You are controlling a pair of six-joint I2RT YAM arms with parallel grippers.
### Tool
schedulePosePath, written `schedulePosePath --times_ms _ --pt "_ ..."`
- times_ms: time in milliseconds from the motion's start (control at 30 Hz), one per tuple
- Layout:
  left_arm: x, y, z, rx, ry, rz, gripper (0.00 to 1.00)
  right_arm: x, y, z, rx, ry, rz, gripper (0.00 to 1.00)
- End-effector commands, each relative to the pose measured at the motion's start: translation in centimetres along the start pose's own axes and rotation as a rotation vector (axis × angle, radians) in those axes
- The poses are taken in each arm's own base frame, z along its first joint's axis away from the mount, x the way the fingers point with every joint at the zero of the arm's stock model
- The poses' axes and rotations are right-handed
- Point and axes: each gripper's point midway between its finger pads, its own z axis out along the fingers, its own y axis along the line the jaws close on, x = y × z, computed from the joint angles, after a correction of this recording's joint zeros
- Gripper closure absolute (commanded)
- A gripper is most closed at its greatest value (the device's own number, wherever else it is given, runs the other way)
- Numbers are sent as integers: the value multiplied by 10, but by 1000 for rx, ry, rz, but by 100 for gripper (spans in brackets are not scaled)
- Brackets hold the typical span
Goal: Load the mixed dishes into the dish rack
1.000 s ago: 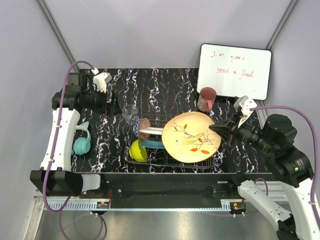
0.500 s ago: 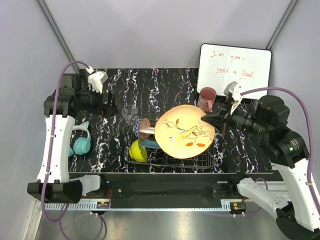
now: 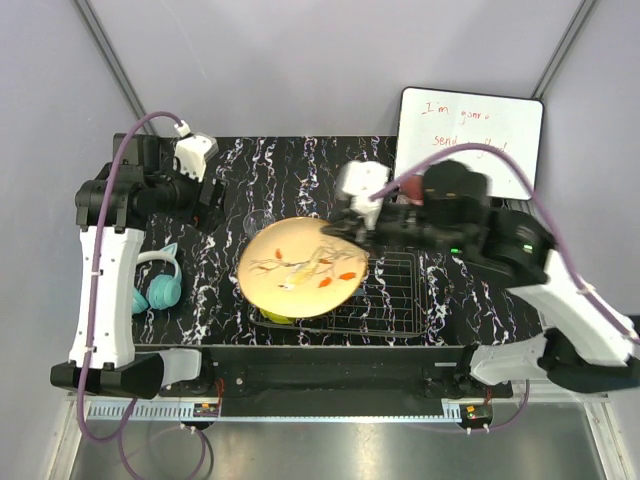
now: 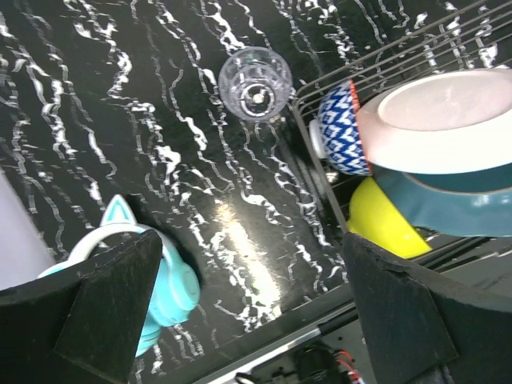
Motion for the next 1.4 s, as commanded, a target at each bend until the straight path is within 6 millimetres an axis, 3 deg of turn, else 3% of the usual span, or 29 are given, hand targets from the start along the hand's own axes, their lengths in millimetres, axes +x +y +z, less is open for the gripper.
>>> schedulePosePath --times_ms 0,133,233,300,333,433,567,767,1367 --pt "-3 9 -16 -78 -20 42 1 -39 -28 8 188 -77 -116 100" --pt "6 7 -15 -82 -32 54 1 -14 -9 3 247 4 -194 100" --pt "8 8 -14 -87 -31 48 1 -8 19 2 310 41 -317 100" --pt "8 6 -13 -80 -35 37 1 -8 21 -2 383 71 -381 100" --pt "8 5 -13 -76 -36 37 1 -5 42 2 347 70 -420 100" --pt "7 5 -13 -78 -39 34 1 -2 57 -2 347 71 -450 100" --pt "9 5 -13 -81 -44 31 1 5 62 -9 398 91 -481 100" --pt "14 5 -11 -91 -40 24 1 27 71 -3 479 144 -627 100" --pt "19 6 -15 -111 -47 25 1 94 88 7 473 243 -744 100"
